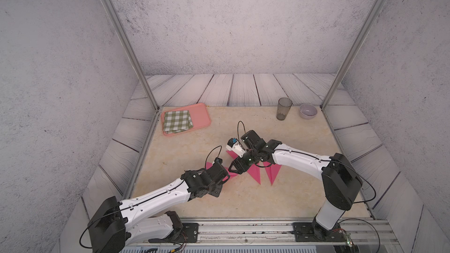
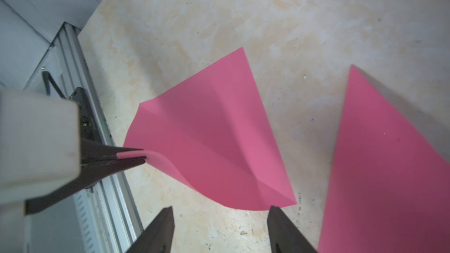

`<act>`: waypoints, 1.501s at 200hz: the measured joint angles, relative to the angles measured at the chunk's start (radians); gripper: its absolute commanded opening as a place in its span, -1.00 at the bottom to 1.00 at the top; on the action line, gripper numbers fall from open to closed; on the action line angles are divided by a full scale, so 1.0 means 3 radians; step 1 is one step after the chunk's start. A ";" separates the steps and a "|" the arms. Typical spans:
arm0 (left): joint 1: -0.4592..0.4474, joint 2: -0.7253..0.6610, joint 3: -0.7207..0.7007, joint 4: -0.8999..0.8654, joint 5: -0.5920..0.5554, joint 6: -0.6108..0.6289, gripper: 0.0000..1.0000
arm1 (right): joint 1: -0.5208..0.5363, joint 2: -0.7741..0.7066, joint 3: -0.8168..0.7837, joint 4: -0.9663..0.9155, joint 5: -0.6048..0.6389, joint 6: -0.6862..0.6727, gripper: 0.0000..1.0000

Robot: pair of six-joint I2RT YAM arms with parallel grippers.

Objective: Fold the square paper diagonally
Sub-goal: Fold the paper at the center of the board.

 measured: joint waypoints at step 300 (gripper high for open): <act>0.0088 -0.0257 -0.0169 0.0226 0.0238 0.0031 -1.00 | 0.0167 0.0670 0.0242 0.0380 -0.0868 -0.0757 -0.08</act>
